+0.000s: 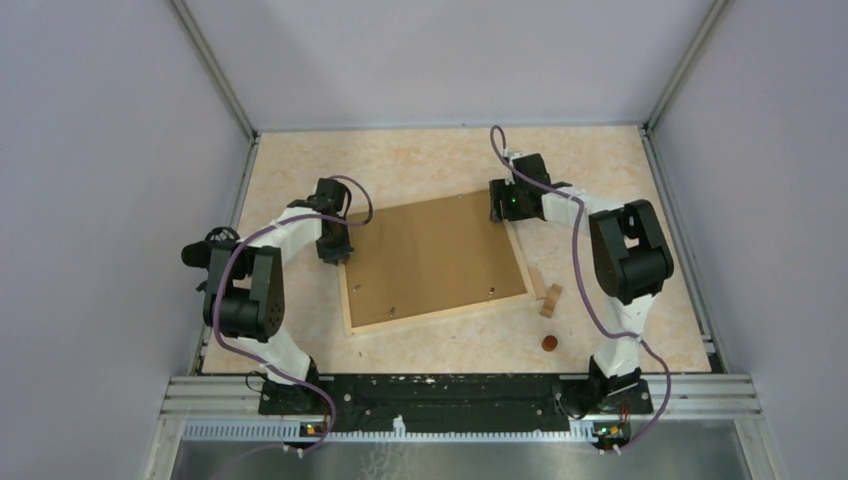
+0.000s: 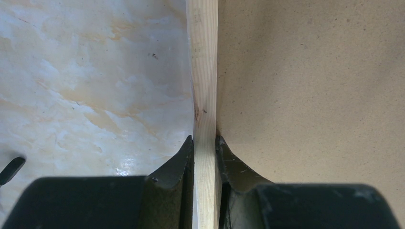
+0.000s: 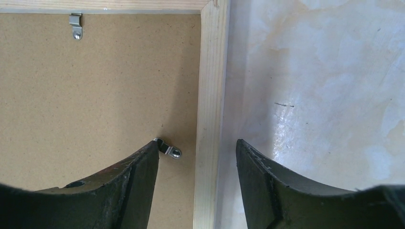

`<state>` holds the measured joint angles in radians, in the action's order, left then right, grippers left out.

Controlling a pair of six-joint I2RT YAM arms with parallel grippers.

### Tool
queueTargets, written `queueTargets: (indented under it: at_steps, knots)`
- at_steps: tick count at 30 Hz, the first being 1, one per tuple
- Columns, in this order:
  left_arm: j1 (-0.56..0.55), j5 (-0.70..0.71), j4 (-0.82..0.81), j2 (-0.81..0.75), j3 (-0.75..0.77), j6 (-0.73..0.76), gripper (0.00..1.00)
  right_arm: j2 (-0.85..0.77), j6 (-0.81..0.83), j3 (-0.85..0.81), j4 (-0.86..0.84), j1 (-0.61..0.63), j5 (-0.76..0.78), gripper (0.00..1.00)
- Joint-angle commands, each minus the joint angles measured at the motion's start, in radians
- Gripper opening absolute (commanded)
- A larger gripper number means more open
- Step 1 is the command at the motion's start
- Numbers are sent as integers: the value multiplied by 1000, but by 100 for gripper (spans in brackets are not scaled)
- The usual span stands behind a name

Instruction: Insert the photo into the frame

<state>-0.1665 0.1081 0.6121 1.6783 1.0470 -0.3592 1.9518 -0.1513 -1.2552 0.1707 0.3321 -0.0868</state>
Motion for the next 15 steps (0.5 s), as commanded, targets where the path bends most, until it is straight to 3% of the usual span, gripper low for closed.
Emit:
queueTargets:
  at_steps: [1,5,15]
  knots:
    - [0,-24,-11,17,-5,8,8,45,47,-16,67,24,77,61]
    - [1,-26,-12,17,-6,8,8,46,44,-17,73,26,110,59]
    - [1,-28,-12,17,-5,6,8,75,-50,-59,104,30,183,43]
